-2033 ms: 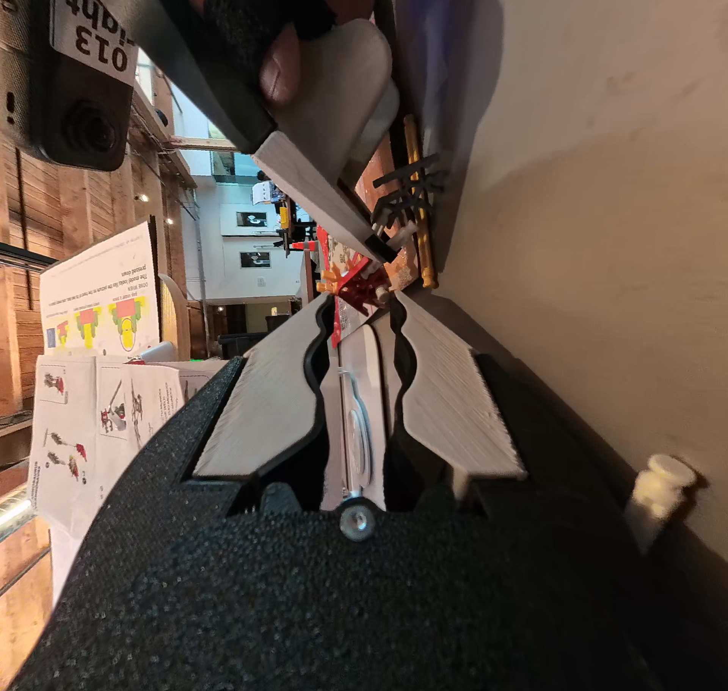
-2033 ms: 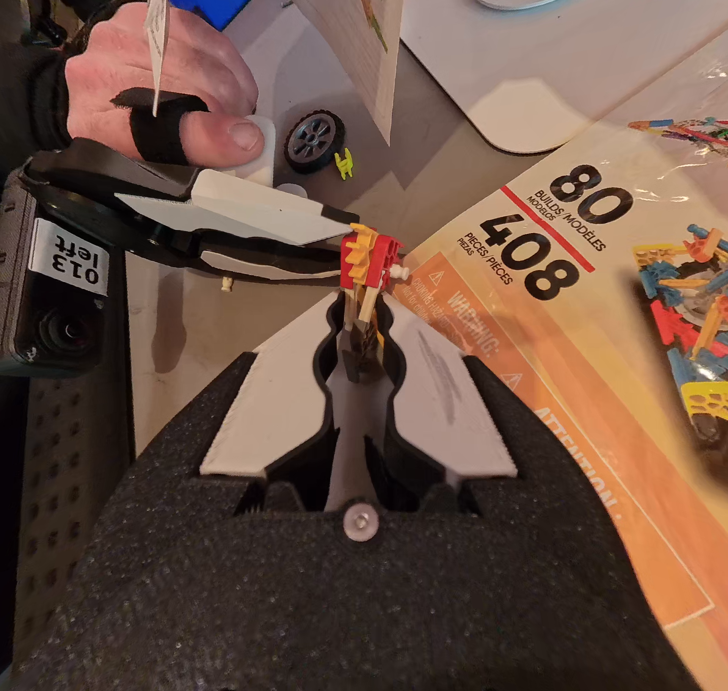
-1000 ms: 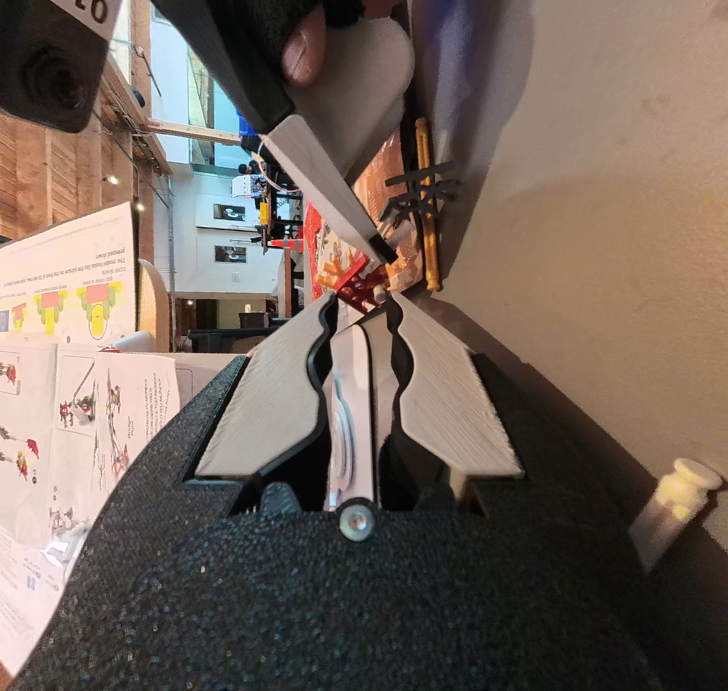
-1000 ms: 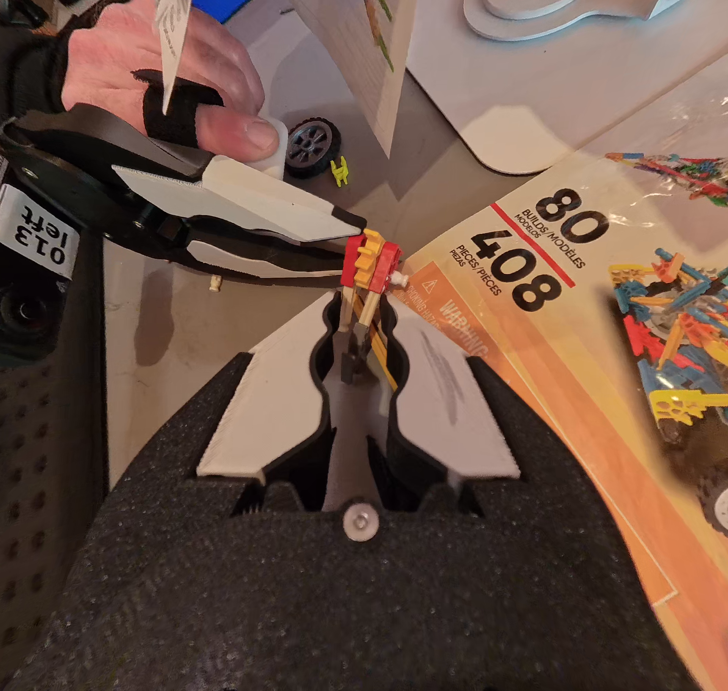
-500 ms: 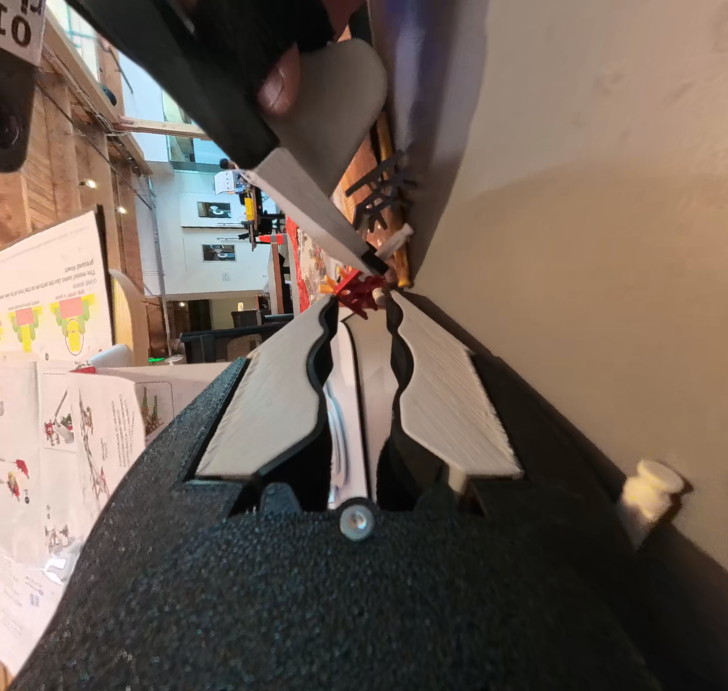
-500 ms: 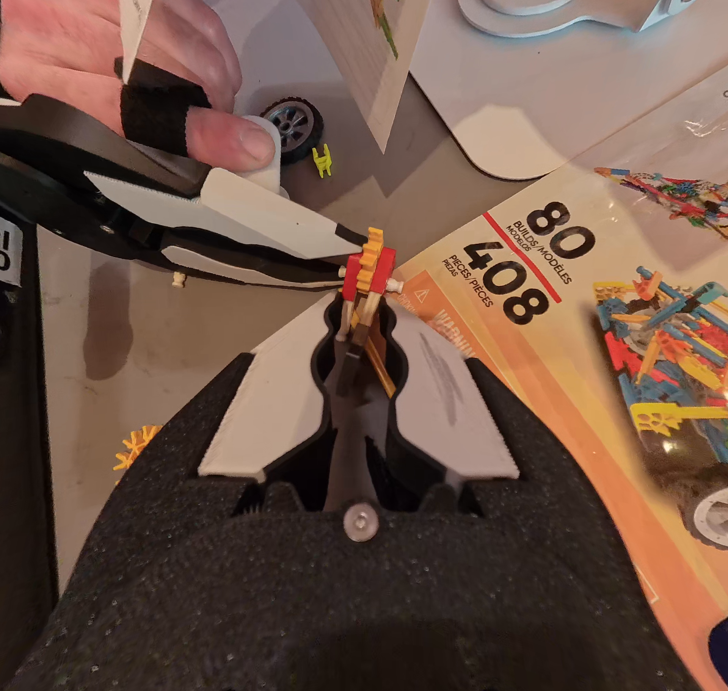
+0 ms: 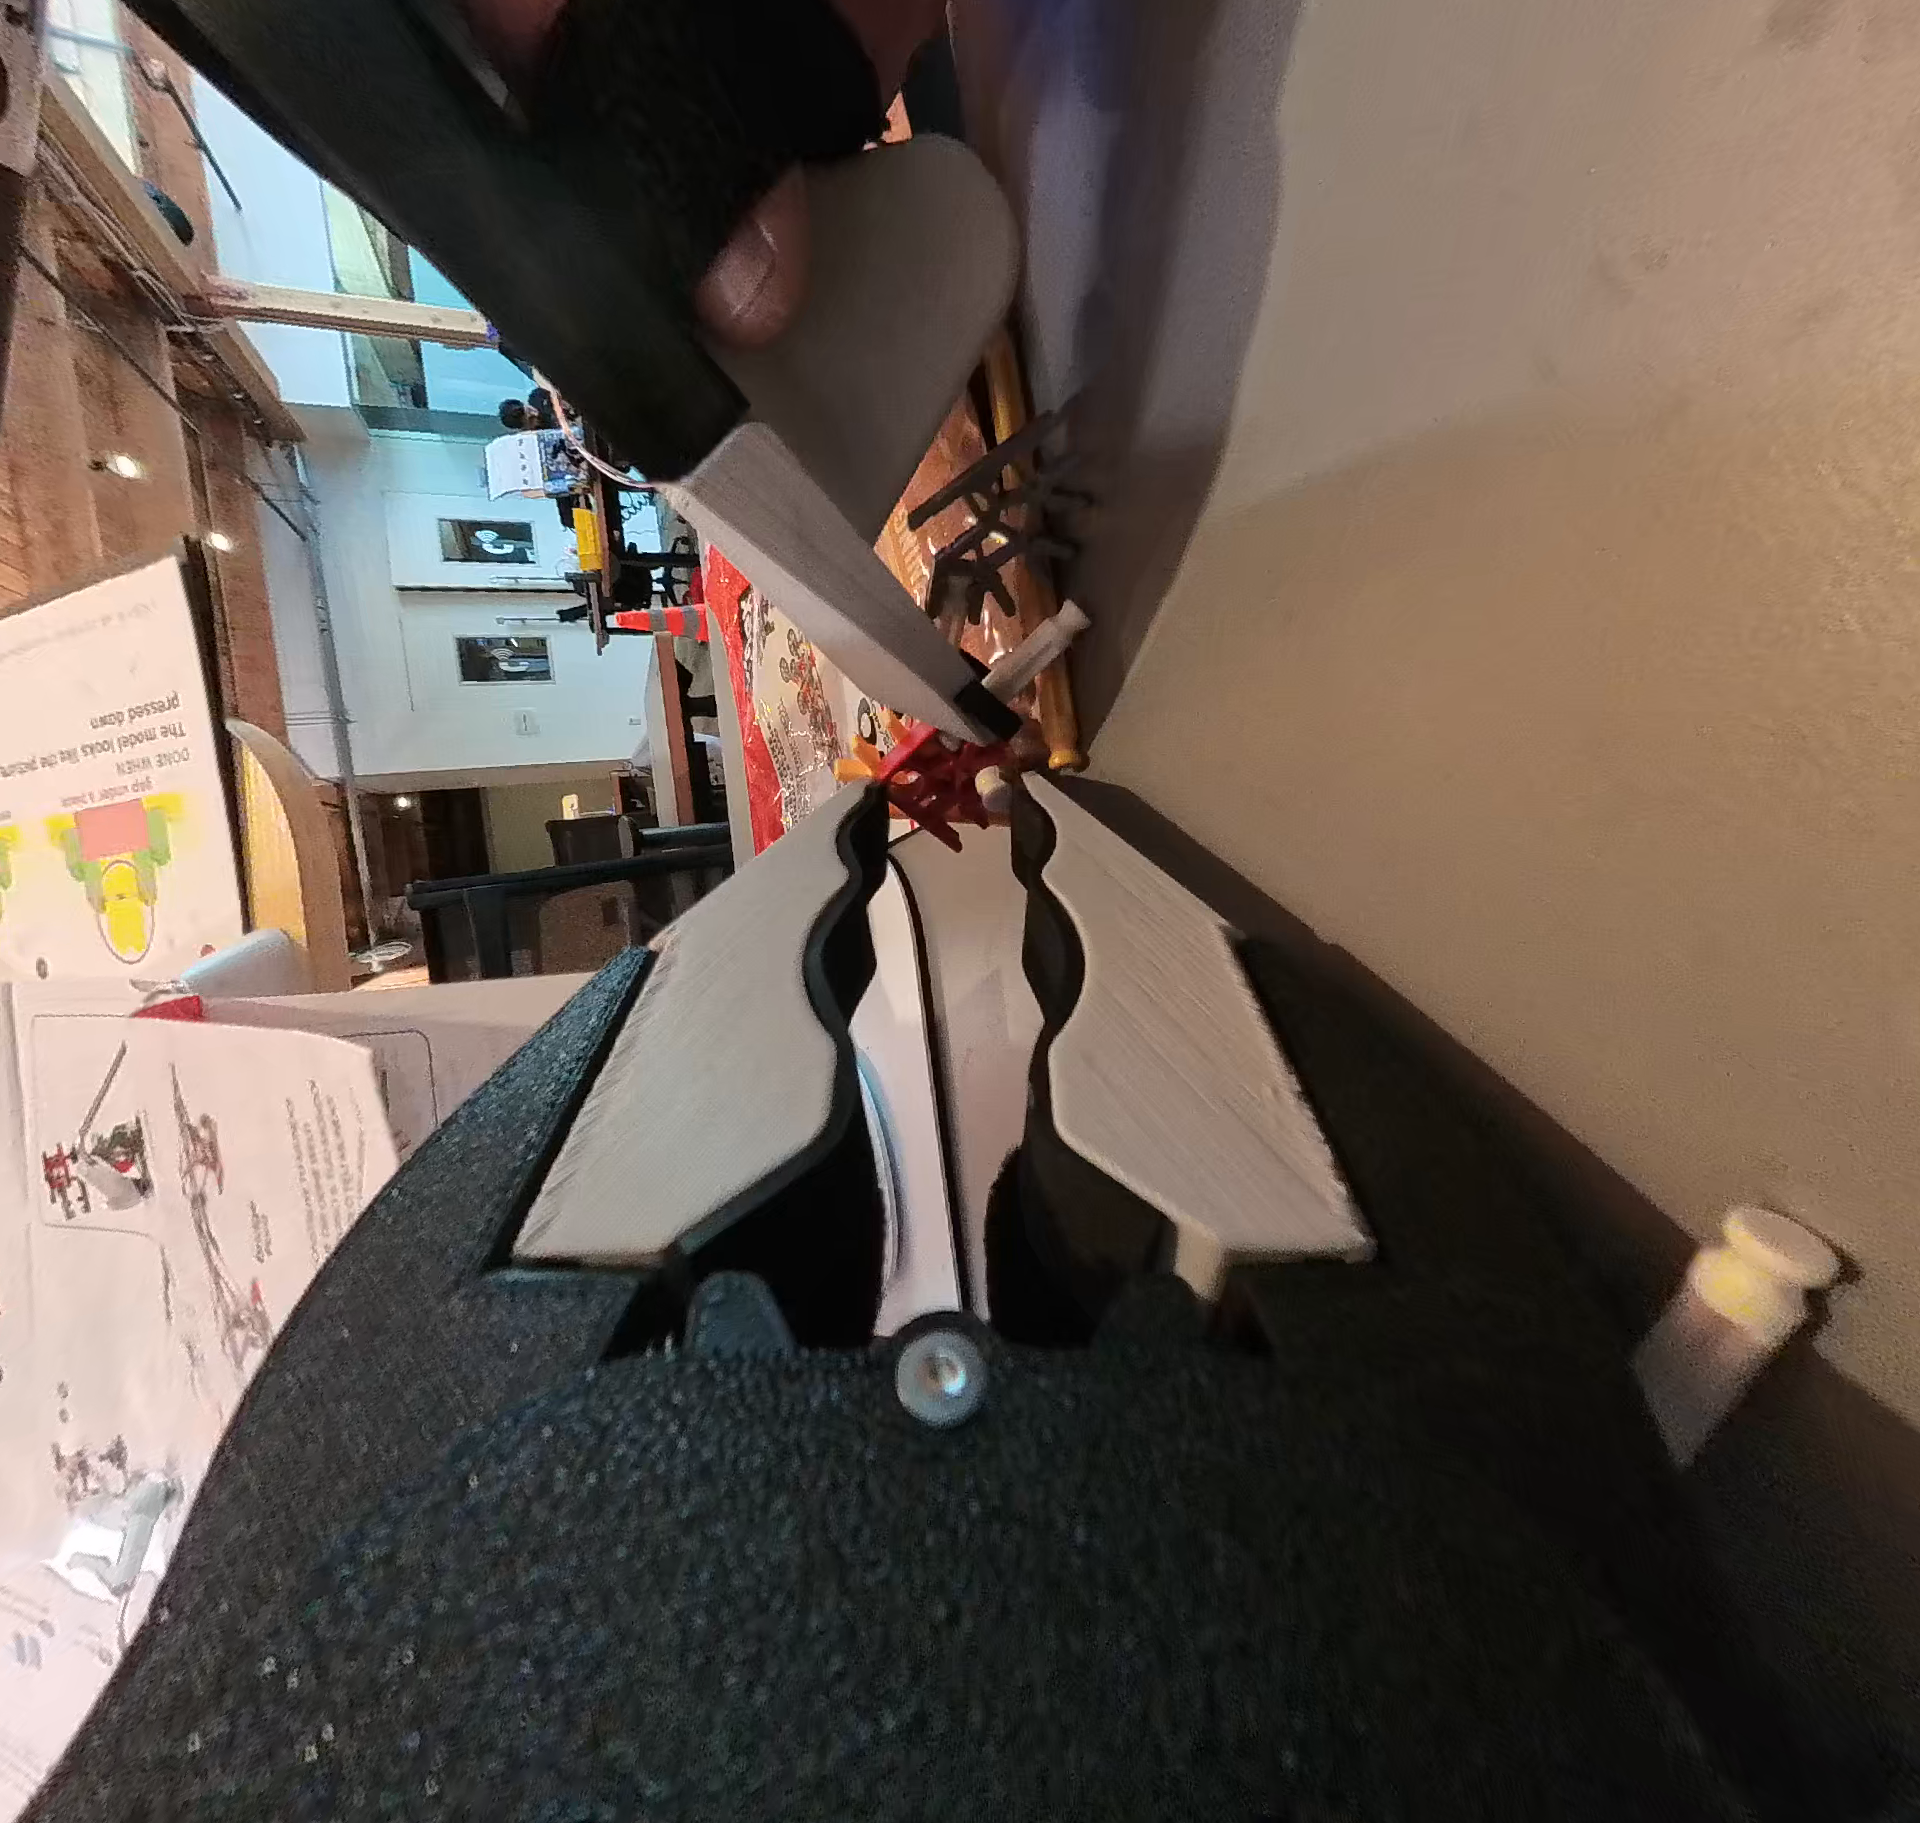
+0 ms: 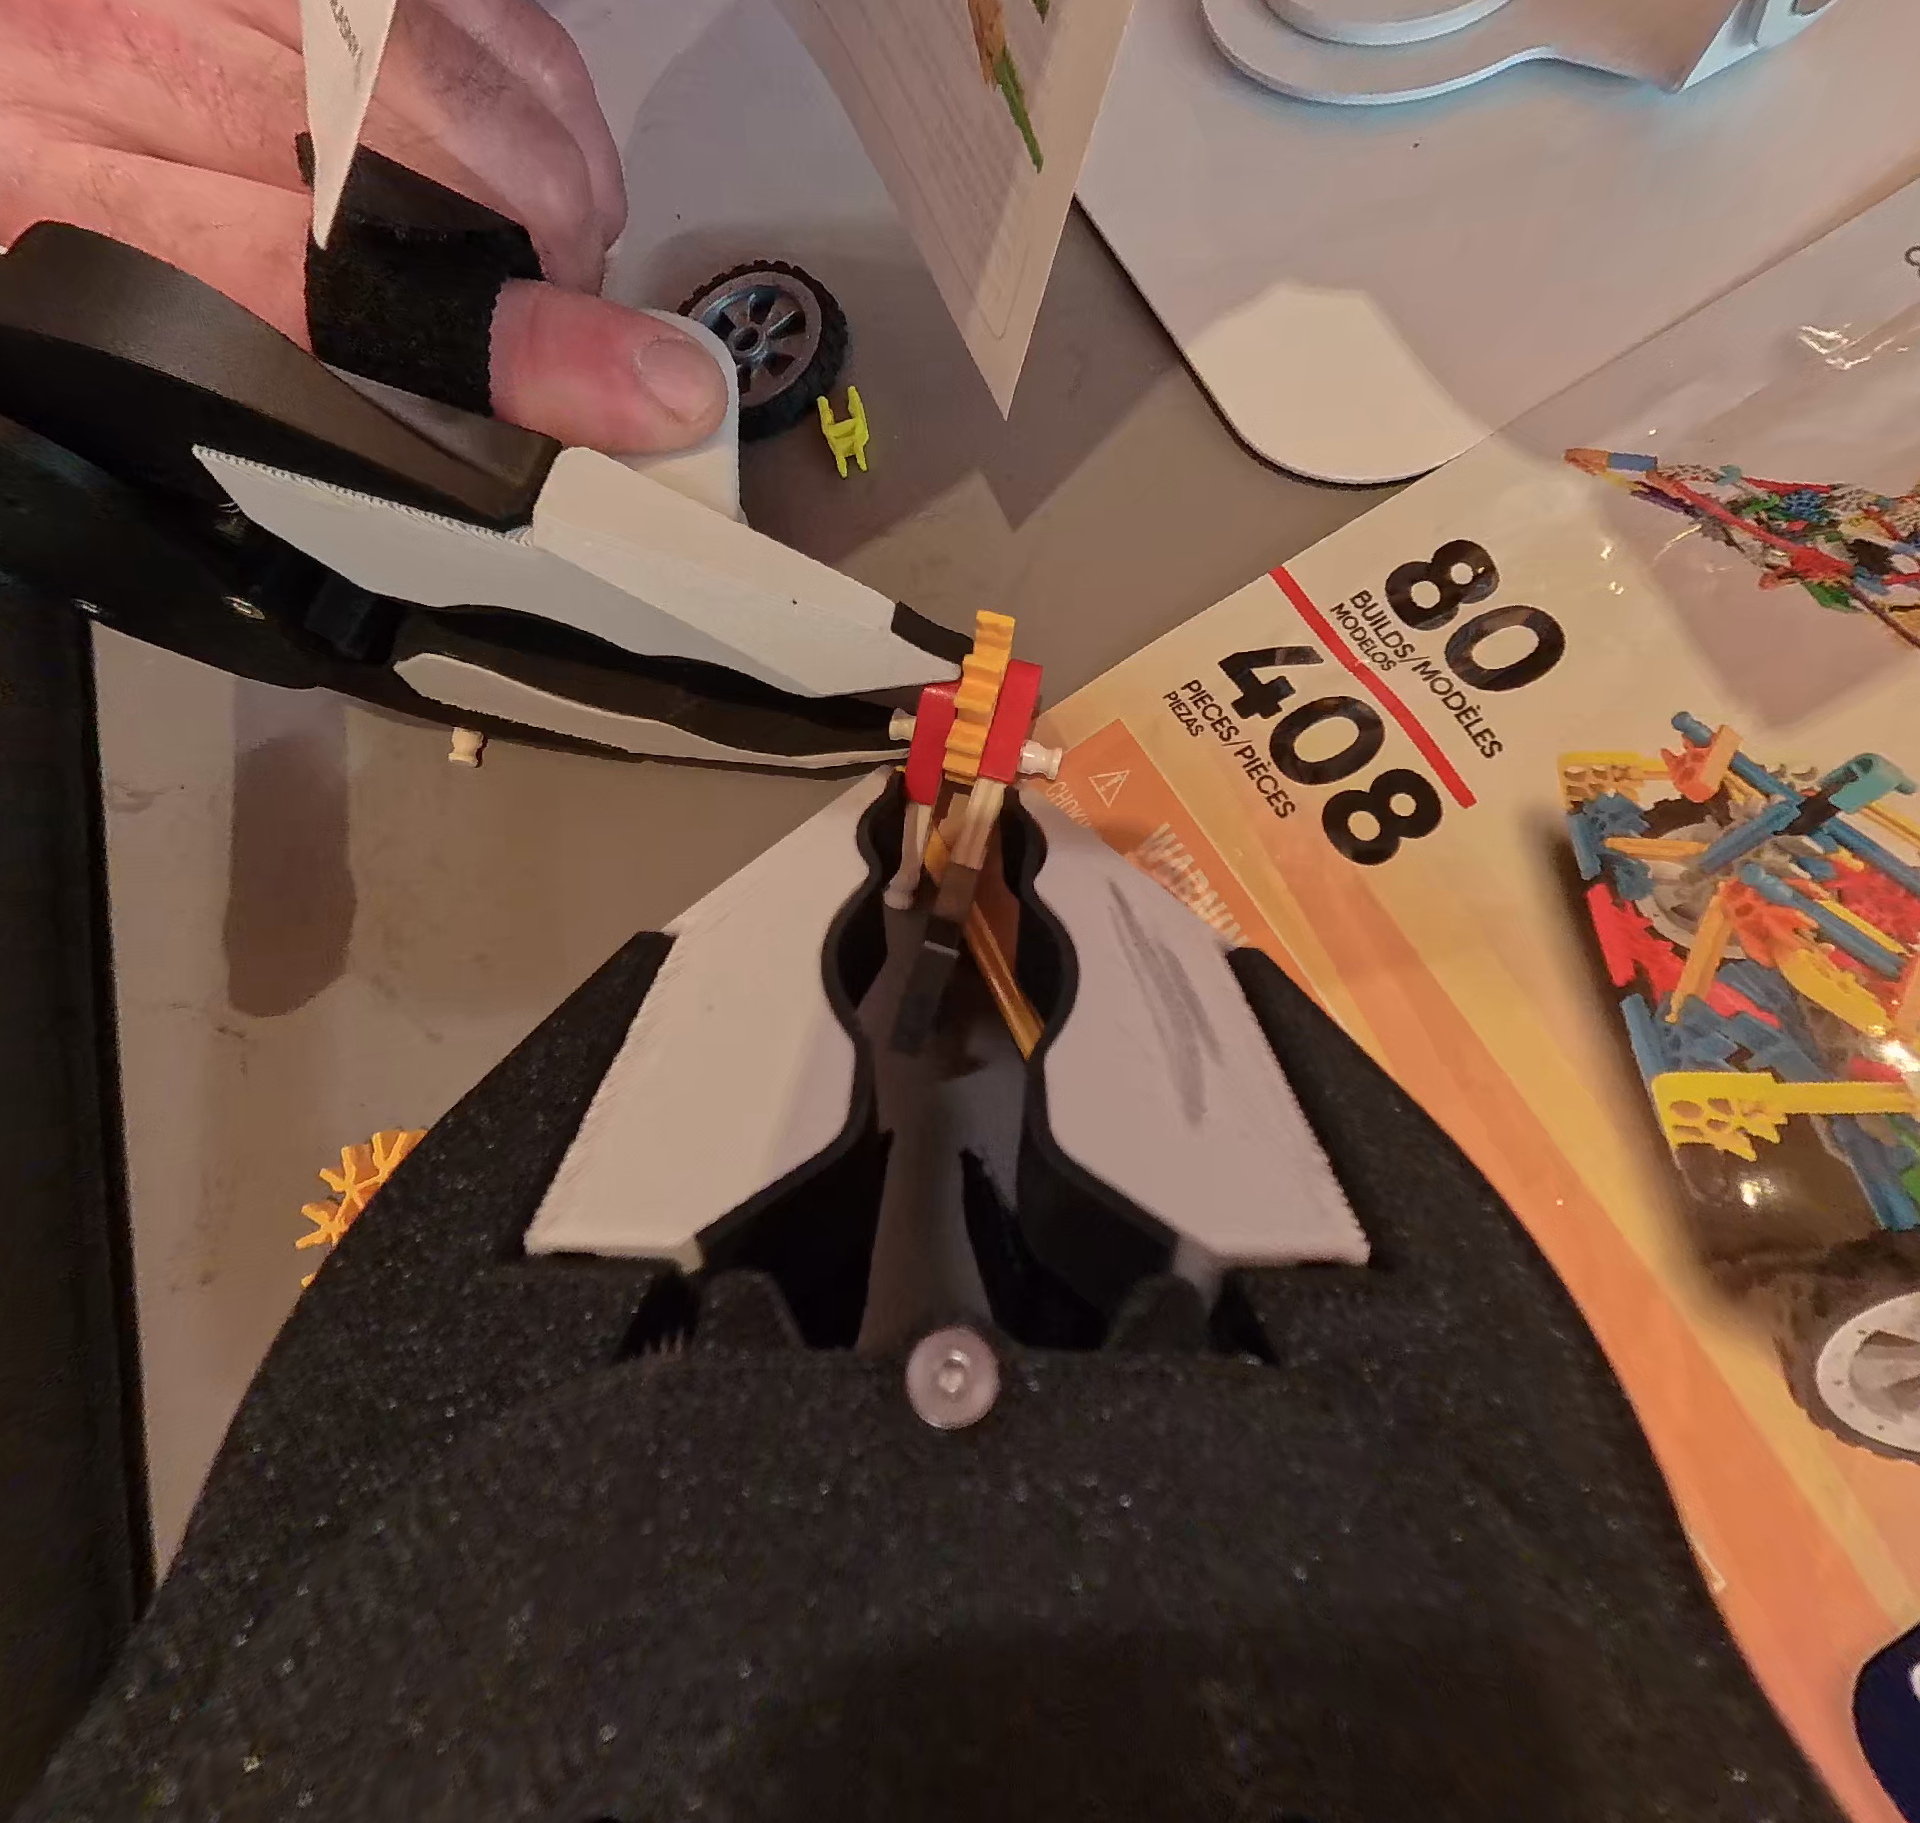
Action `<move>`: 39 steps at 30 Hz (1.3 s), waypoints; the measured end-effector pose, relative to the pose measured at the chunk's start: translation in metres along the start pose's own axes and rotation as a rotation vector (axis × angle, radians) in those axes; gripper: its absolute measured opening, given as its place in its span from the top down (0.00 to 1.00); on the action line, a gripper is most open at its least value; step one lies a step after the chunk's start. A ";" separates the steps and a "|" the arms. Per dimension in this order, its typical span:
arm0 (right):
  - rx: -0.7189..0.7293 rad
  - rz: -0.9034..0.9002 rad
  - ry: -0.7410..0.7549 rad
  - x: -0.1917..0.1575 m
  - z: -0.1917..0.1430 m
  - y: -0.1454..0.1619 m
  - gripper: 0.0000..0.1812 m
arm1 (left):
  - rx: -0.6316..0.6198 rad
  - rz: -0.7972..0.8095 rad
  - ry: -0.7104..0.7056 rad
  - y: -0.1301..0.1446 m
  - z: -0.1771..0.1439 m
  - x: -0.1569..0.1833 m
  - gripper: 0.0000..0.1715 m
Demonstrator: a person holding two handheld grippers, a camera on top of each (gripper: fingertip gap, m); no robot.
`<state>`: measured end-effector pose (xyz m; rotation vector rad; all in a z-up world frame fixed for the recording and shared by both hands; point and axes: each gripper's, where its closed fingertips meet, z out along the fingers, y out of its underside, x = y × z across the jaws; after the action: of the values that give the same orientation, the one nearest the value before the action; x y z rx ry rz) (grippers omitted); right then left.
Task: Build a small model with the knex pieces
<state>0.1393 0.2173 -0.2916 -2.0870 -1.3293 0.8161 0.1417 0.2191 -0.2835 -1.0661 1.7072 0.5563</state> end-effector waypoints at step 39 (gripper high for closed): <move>0.053 0.005 -0.067 -0.001 -0.007 -0.001 0.89 | 0.097 -0.456 0.216 -0.003 0.002 -0.004 0.87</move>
<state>0.1432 0.2157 -0.2859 -2.0383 -1.3235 0.9210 0.1451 0.2205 -0.2804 -1.4296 1.5801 0.0686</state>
